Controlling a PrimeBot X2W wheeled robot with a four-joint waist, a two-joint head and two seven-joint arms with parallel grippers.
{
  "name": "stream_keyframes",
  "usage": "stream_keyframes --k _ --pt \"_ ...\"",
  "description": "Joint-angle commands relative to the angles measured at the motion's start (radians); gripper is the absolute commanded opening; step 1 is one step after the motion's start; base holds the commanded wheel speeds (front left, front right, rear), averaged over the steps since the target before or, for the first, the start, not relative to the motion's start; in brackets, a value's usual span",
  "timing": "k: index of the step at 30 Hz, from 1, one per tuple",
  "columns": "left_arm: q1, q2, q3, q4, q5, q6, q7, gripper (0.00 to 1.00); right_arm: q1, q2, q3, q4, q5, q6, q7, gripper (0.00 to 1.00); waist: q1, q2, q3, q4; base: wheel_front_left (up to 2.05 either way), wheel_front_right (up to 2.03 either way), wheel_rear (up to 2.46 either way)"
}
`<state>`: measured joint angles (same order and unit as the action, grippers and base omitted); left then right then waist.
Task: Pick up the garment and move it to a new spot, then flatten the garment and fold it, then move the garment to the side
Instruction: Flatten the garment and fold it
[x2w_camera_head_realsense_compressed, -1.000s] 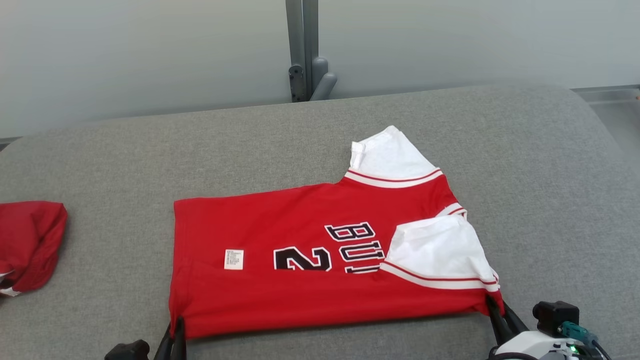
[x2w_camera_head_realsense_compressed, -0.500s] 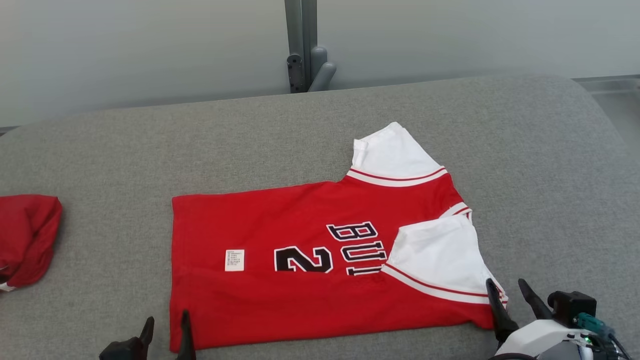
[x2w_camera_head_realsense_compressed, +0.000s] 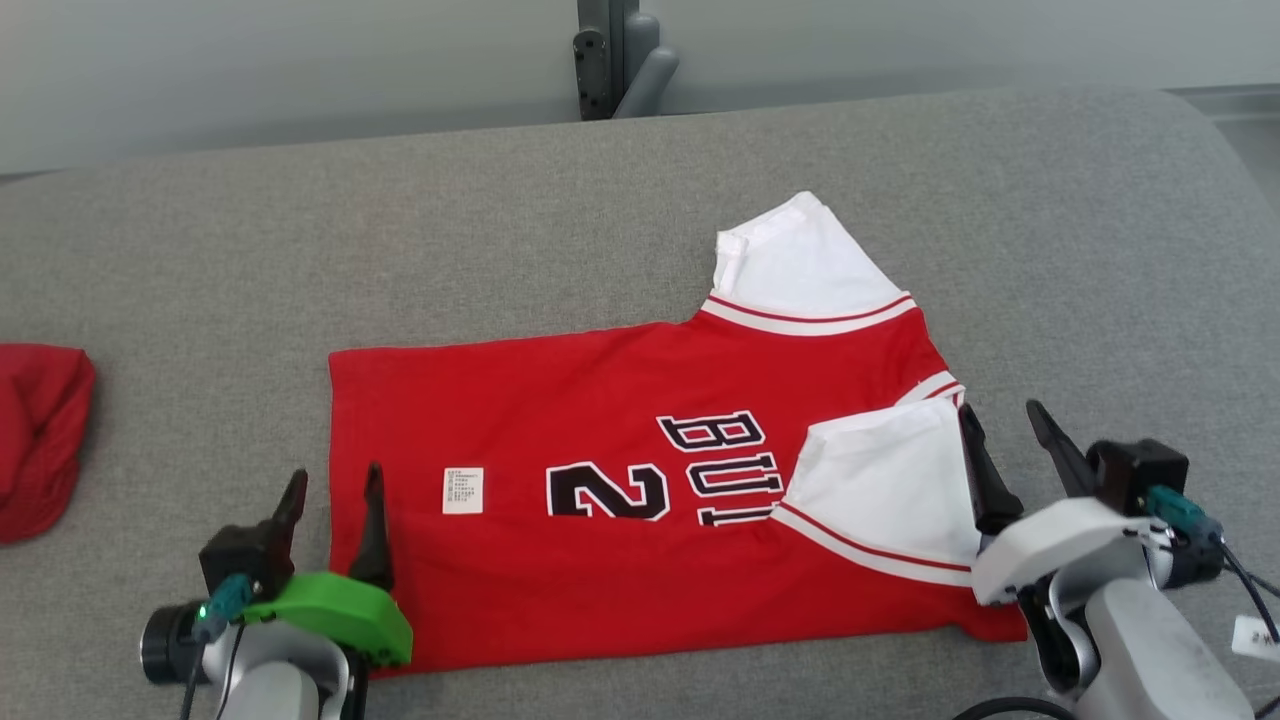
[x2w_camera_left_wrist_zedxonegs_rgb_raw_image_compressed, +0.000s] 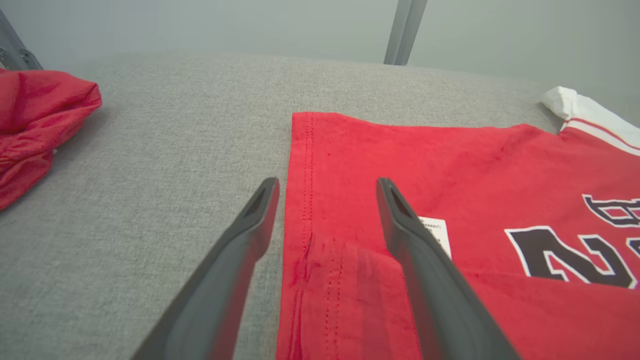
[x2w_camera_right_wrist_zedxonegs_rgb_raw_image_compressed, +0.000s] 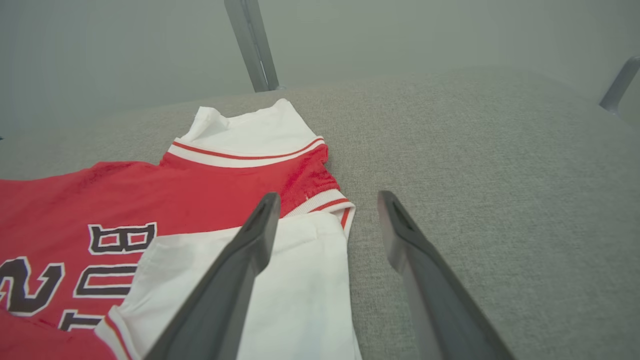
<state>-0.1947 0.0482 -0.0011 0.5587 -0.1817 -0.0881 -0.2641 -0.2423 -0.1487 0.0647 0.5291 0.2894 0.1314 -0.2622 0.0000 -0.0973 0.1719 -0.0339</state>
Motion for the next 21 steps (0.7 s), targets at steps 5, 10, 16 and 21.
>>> stream_keyframes --k 5,10,16,21 --pt "-0.14 0.017 0.009 0.042 0.04 -0.018 0.0 1.0 -0.142 -0.019 0.047 0.057 0.001 -0.002 -0.002 1.0 0.0 -0.0001 0.103 0.005 0.0 0.0 0.0" --pt "-0.265 0.04 0.001 0.135 0.057 -0.032 0.0 1.0 -0.309 -0.055 0.105 0.139 0.03 -0.002 -0.002 1.0 0.0 -0.0001 0.155 0.012 0.0 0.0 0.0" --pt "-0.414 0.063 -0.025 0.283 0.047 -0.041 0.0 1.0 -0.511 -0.085 0.201 0.277 0.087 -0.002 0.015 1.0 0.0 -0.0001 0.204 0.028 0.0 0.0 0.0" --pt "-0.509 0.072 -0.052 0.415 0.024 -0.043 0.002 1.0 -0.635 -0.112 0.285 0.349 0.126 -0.002 0.079 1.0 0.0 -0.0001 0.235 0.038 0.0 0.0 0.0"
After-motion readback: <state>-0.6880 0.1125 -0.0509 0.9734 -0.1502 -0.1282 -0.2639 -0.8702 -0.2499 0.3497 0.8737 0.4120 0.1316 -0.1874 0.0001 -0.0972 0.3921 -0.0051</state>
